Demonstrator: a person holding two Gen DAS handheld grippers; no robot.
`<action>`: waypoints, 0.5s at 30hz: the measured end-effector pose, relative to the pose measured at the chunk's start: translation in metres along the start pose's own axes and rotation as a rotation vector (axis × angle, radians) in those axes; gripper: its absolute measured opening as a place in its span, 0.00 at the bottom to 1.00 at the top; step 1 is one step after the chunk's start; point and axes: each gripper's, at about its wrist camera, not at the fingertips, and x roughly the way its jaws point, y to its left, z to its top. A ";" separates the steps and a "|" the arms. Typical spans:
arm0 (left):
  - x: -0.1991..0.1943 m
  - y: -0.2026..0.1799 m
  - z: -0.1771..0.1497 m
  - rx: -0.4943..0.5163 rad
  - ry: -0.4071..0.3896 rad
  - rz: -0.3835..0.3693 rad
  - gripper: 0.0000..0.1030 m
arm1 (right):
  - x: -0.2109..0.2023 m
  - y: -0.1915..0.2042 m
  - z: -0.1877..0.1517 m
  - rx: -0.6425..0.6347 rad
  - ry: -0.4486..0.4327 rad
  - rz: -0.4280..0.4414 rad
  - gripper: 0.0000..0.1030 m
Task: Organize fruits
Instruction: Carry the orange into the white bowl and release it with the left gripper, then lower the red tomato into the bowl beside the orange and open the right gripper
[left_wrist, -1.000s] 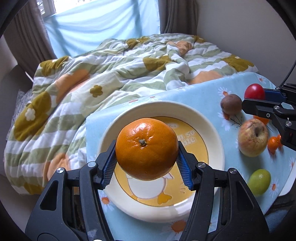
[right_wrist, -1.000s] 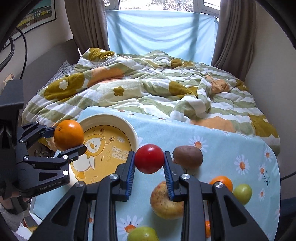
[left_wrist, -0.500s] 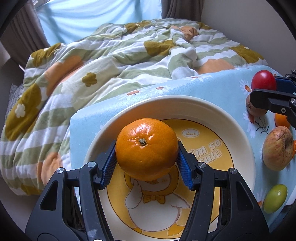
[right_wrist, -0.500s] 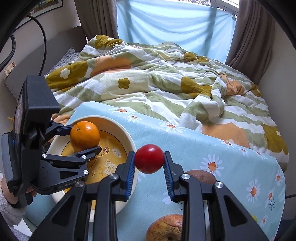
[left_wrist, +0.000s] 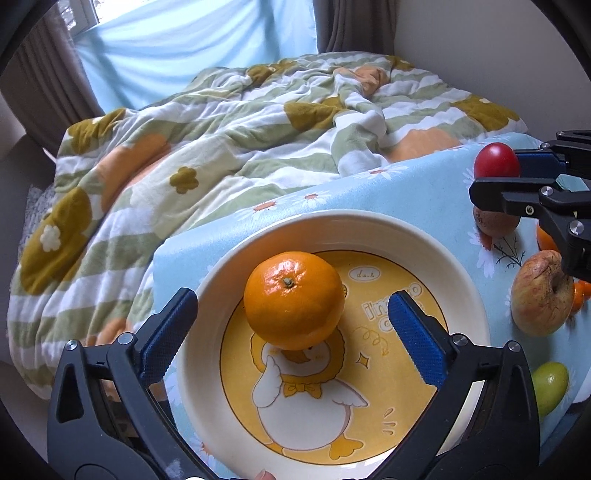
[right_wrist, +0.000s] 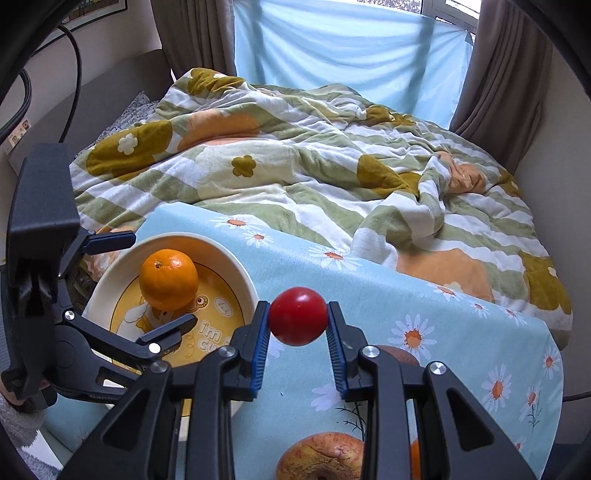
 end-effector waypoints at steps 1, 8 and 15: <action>-0.003 0.001 -0.003 -0.001 0.004 0.007 1.00 | -0.001 0.000 0.000 -0.003 -0.002 0.001 0.27; -0.029 0.012 -0.028 -0.059 0.028 0.027 1.00 | -0.001 0.014 0.001 -0.062 0.008 0.036 0.27; -0.043 0.012 -0.054 -0.105 0.060 0.046 1.00 | 0.022 0.038 0.000 -0.113 0.046 0.099 0.27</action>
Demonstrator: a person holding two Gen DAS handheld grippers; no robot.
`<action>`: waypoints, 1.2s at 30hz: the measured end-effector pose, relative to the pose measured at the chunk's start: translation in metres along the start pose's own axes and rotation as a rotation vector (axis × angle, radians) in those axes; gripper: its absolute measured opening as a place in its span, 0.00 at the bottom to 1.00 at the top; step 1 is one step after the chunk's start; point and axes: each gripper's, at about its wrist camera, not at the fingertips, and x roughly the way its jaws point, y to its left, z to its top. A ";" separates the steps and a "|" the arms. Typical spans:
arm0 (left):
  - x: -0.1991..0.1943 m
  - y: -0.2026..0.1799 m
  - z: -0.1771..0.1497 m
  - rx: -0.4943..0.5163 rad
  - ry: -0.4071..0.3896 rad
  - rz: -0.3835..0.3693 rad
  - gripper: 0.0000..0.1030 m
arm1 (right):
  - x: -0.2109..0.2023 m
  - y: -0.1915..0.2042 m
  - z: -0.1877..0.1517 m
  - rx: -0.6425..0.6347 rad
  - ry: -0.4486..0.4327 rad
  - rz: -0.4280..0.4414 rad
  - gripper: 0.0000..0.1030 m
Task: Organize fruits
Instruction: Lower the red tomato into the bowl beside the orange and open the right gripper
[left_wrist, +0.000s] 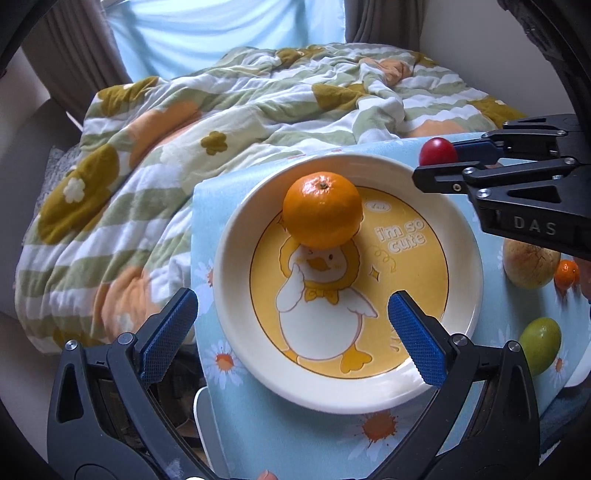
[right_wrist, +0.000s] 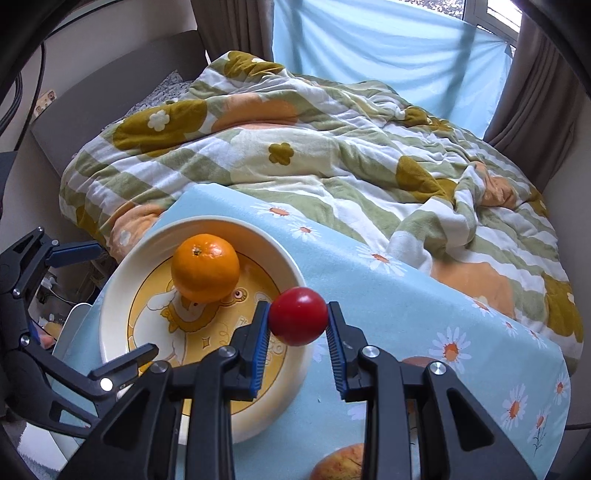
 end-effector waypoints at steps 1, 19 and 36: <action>-0.002 0.000 -0.004 -0.008 0.005 0.003 1.00 | 0.006 0.003 0.000 -0.006 0.009 0.007 0.27; -0.010 0.008 -0.025 -0.092 0.031 0.002 1.00 | 0.029 0.021 0.002 -0.085 0.016 0.078 0.66; -0.057 0.015 -0.034 -0.094 -0.024 0.015 1.00 | -0.029 0.031 -0.003 -0.055 -0.062 0.020 1.00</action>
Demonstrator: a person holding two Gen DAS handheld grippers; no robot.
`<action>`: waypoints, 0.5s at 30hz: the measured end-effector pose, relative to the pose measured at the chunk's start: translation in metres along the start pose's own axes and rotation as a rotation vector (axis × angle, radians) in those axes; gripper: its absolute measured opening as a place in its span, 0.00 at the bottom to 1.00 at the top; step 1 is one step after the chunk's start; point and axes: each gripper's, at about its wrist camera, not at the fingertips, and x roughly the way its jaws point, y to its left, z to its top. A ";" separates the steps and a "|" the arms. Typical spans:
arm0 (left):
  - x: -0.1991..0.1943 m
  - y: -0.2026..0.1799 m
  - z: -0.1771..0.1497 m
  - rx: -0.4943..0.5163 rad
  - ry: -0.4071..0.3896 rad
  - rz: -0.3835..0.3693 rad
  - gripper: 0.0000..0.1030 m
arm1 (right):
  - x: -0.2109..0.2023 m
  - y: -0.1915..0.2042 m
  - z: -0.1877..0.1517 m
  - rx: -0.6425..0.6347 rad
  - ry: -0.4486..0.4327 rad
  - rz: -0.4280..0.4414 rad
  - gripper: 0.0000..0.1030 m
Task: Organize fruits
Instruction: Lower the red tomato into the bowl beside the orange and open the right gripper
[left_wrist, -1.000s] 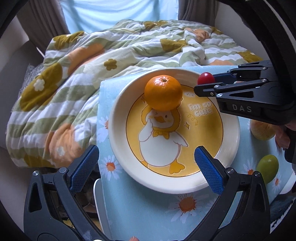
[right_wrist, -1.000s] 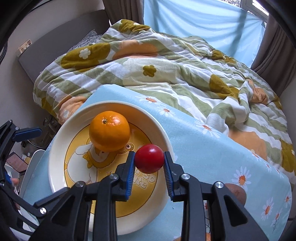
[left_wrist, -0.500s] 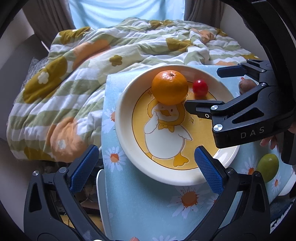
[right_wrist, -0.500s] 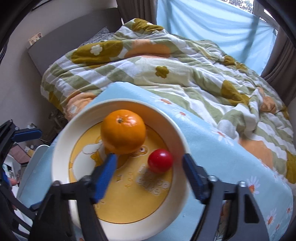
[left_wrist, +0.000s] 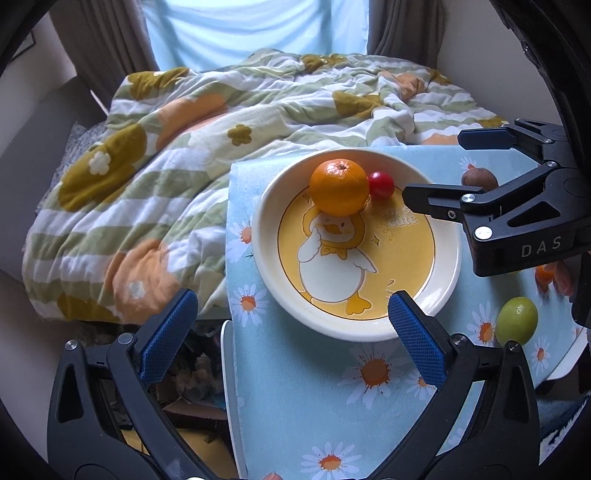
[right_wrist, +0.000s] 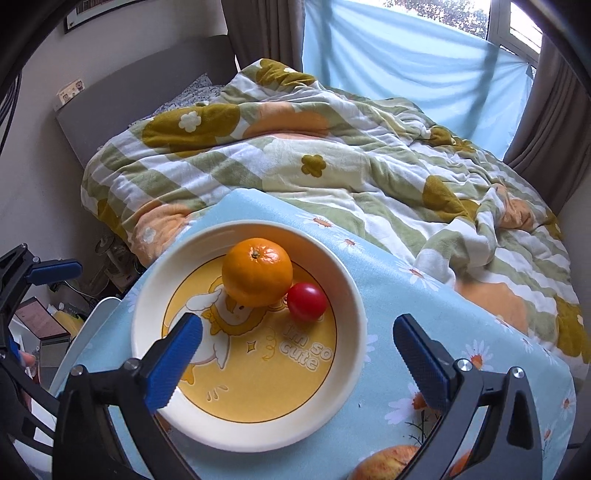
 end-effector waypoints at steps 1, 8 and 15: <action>-0.005 0.000 0.000 0.001 -0.005 -0.001 1.00 | -0.008 0.001 -0.001 0.003 -0.006 -0.010 1.00; -0.041 -0.007 0.000 0.025 -0.064 -0.035 1.00 | -0.065 0.004 -0.021 0.077 -0.045 -0.060 1.00; -0.073 -0.026 0.001 0.072 -0.118 -0.105 1.00 | -0.118 0.000 -0.053 0.205 -0.066 -0.103 1.00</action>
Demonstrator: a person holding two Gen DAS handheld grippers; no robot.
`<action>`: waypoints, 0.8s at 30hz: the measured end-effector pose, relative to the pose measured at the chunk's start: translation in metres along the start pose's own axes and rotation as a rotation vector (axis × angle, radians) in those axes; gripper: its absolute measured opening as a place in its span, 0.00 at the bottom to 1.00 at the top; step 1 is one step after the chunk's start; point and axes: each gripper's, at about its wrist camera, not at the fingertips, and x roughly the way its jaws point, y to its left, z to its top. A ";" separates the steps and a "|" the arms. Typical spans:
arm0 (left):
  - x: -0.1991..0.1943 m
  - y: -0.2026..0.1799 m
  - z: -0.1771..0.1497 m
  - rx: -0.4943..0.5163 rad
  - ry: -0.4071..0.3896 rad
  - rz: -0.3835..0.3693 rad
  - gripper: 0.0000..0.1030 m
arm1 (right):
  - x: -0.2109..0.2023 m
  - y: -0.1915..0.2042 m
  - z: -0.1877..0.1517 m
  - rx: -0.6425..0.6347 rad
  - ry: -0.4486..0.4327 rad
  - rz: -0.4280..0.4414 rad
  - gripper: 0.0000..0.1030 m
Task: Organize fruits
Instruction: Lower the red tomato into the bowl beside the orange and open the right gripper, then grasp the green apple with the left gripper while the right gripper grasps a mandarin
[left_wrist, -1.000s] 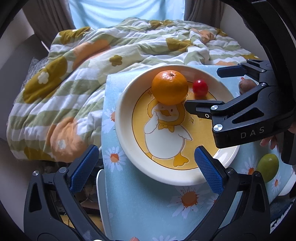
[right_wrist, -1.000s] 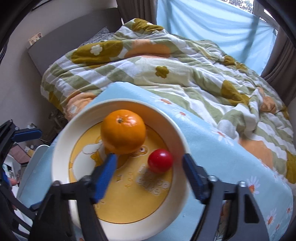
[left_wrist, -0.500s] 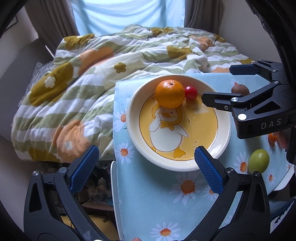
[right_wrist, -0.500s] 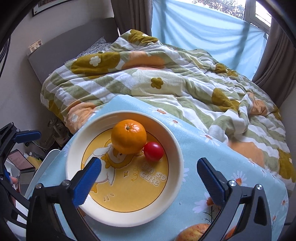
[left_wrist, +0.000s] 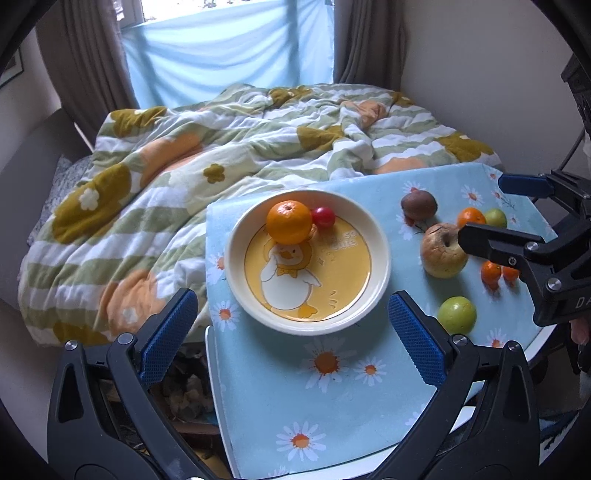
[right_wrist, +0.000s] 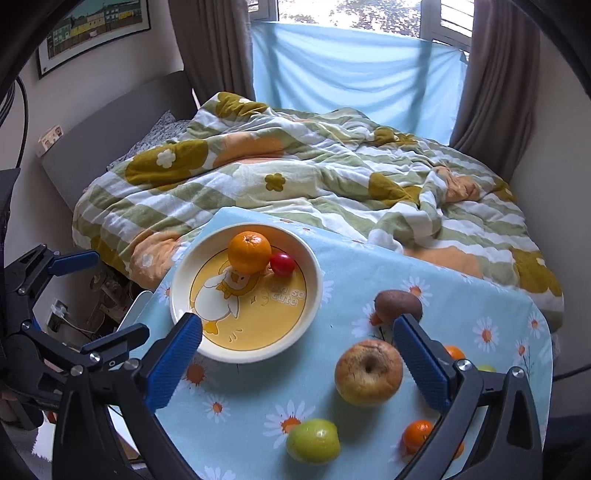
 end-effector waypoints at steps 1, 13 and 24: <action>-0.003 -0.004 0.001 0.008 -0.009 -0.015 1.00 | -0.007 -0.004 -0.005 0.022 0.001 -0.007 1.00; -0.016 -0.072 0.006 0.110 -0.043 -0.108 1.00 | -0.073 -0.066 -0.062 0.149 -0.007 -0.182 1.00; 0.020 -0.144 -0.015 0.073 0.060 -0.069 1.00 | -0.063 -0.132 -0.110 0.106 0.040 -0.161 1.00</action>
